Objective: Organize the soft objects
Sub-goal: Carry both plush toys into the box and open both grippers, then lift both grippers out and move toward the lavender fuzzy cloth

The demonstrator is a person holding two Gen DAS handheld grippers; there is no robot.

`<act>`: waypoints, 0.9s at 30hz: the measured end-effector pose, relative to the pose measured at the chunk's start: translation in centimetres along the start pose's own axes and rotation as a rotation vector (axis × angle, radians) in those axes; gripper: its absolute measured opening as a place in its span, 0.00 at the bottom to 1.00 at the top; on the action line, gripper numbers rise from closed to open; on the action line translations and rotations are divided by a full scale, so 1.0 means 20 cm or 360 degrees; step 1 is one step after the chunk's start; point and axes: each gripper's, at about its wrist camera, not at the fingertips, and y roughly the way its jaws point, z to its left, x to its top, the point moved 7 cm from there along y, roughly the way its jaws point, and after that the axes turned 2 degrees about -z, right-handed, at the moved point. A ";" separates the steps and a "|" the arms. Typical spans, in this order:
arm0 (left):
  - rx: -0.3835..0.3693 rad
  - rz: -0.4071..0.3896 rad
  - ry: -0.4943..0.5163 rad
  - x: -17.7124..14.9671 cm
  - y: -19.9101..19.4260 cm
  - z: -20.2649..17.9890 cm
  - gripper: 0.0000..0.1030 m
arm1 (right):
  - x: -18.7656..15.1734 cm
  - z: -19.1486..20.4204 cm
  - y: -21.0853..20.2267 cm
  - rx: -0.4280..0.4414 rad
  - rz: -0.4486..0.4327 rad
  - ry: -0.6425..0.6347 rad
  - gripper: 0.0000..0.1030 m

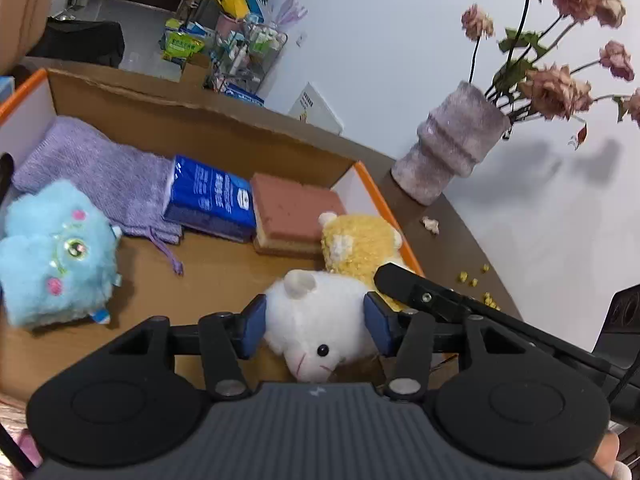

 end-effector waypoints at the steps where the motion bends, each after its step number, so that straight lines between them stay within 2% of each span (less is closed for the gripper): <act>1: -0.0007 0.0008 -0.0016 -0.01 0.02 0.01 0.50 | -0.02 0.00 0.01 -0.0022 0.0003 -0.0003 0.38; 3: 0.0000 0.0022 -0.0017 -0.01 0.03 0.04 0.52 | -0.03 0.00 0.01 -0.0046 0.0005 -0.0023 0.40; 6: 0.0072 0.0024 0.0039 -0.02 0.03 0.03 0.52 | -0.04 0.04 -0.02 -0.0145 -0.0006 -0.0136 0.43; 9: 0.0061 0.0022 0.0072 -0.01 -0.03 0.00 0.53 | -0.02 0.07 -0.08 -0.0199 -0.0060 -0.0222 0.42; 11: 0.0062 -0.0022 0.0095 0.02 -0.13 -0.03 0.54 | 0.03 0.08 -0.13 -0.0167 -0.0083 -0.0222 0.46; 15: 0.0132 -0.0190 0.0217 0.10 -0.44 -0.09 0.64 | 0.13 0.12 -0.33 -0.0157 -0.0165 -0.0283 0.48; 17: 0.0215 -0.0285 0.0306 0.11 -0.64 -0.09 0.66 | 0.17 0.16 -0.46 -0.0142 -0.0204 -0.0336 0.52; 18: 0.0274 -0.0335 0.0363 0.11 -0.75 -0.09 0.71 | 0.19 0.17 -0.53 -0.0132 -0.0221 -0.0377 0.56; 20: 0.0462 -0.0450 0.0496 0.10 -0.93 -0.08 0.75 | 0.21 0.20 -0.67 -0.0127 -0.0250 -0.0478 0.70; 23: 0.0695 -0.0603 0.0672 0.02 -1.18 -0.08 0.81 | 0.19 0.23 -0.86 -0.0162 -0.0323 -0.0618 0.74; 27: 0.0853 -0.0636 0.0672 -0.09 -1.38 -0.08 0.85 | 0.14 0.28 -1.04 -0.0116 -0.0394 -0.0676 0.77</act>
